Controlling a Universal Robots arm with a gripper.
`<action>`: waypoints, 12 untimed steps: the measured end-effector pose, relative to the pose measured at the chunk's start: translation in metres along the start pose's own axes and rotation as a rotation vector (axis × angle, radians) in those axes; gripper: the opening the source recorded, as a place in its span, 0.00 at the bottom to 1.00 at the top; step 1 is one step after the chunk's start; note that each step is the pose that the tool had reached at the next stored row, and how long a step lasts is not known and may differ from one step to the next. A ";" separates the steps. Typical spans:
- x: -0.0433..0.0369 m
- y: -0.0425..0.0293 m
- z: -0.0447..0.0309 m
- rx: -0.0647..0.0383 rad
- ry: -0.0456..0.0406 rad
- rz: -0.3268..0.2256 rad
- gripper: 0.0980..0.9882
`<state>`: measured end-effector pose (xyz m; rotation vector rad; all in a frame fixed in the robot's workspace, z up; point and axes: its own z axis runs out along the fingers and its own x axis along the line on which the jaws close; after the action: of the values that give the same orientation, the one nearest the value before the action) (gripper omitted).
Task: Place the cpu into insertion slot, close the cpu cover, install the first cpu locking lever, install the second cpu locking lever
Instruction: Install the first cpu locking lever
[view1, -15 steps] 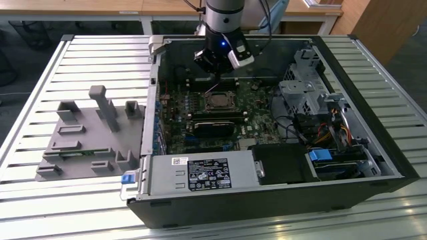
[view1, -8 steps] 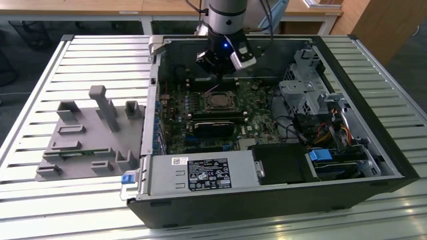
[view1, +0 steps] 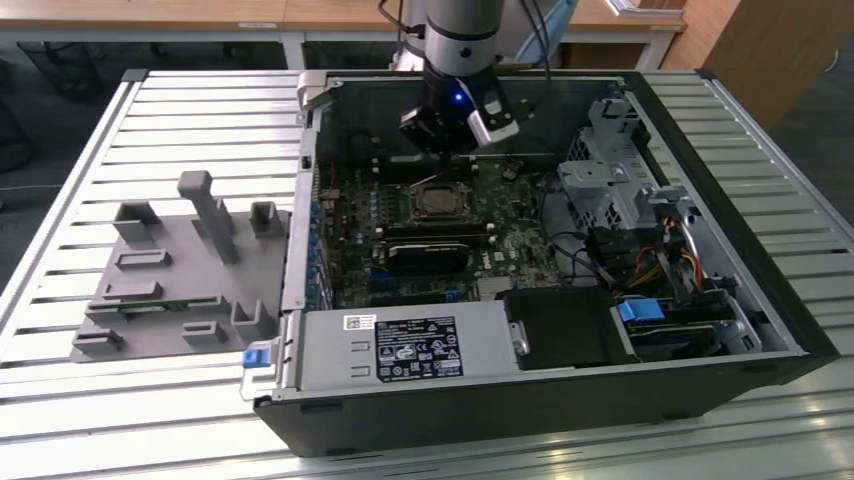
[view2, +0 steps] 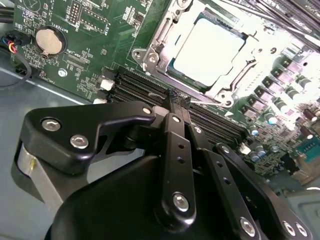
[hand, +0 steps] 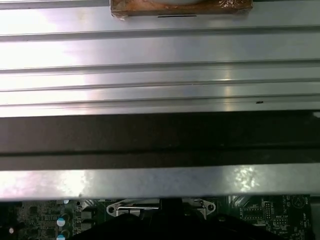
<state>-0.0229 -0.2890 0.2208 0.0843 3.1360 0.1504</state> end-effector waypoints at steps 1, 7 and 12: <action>-0.0005 -0.0001 0.0011 0.000 0.0000 0.000 0.01; -0.0022 -0.0005 0.0065 0.000 0.0000 0.000 0.01; -0.0041 -0.0007 0.0112 0.001 -0.0001 0.000 0.01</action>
<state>-0.0189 -0.2889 0.2096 0.0842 3.1360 0.1495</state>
